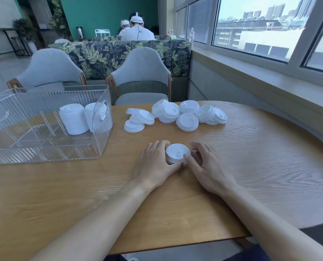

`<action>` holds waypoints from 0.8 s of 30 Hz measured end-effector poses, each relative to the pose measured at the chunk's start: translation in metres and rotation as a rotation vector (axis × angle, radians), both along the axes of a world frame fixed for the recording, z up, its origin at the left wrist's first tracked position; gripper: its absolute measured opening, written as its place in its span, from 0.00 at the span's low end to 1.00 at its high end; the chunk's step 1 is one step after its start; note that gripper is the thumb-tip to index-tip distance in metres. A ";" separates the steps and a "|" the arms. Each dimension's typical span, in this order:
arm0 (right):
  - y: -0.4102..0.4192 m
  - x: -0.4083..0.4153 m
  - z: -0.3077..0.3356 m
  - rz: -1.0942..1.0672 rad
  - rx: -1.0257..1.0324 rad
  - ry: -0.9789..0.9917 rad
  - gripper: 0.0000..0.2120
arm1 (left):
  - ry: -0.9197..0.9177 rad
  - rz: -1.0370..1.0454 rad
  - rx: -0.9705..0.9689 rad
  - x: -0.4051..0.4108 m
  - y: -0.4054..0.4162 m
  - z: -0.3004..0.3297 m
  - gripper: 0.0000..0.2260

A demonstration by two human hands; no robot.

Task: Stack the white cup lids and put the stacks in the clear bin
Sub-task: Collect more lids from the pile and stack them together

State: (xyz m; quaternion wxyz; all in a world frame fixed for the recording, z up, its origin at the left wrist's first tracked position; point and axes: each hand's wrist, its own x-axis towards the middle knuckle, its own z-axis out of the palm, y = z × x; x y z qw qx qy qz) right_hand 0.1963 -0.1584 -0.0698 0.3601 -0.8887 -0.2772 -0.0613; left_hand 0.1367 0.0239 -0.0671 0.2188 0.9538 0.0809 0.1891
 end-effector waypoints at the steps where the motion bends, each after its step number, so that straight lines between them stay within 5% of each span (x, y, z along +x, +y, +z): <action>1: 0.001 0.001 0.000 0.012 -0.022 -0.001 0.26 | 0.005 -0.004 0.003 0.002 0.000 0.001 0.33; 8: 0.010 0.022 0.000 -0.033 -0.008 0.002 0.36 | 0.063 -0.236 -0.234 0.018 0.003 0.007 0.36; 14: 0.005 0.036 0.002 -0.009 0.022 0.026 0.31 | -0.149 -0.147 -0.497 0.039 0.004 0.005 0.20; 19: -0.009 0.050 0.002 -0.010 0.060 0.041 0.26 | -0.163 -0.100 -0.377 0.076 -0.004 0.009 0.13; 24: -0.012 0.053 0.002 0.001 0.069 0.039 0.26 | -0.087 0.025 -0.097 0.118 -0.020 0.021 0.23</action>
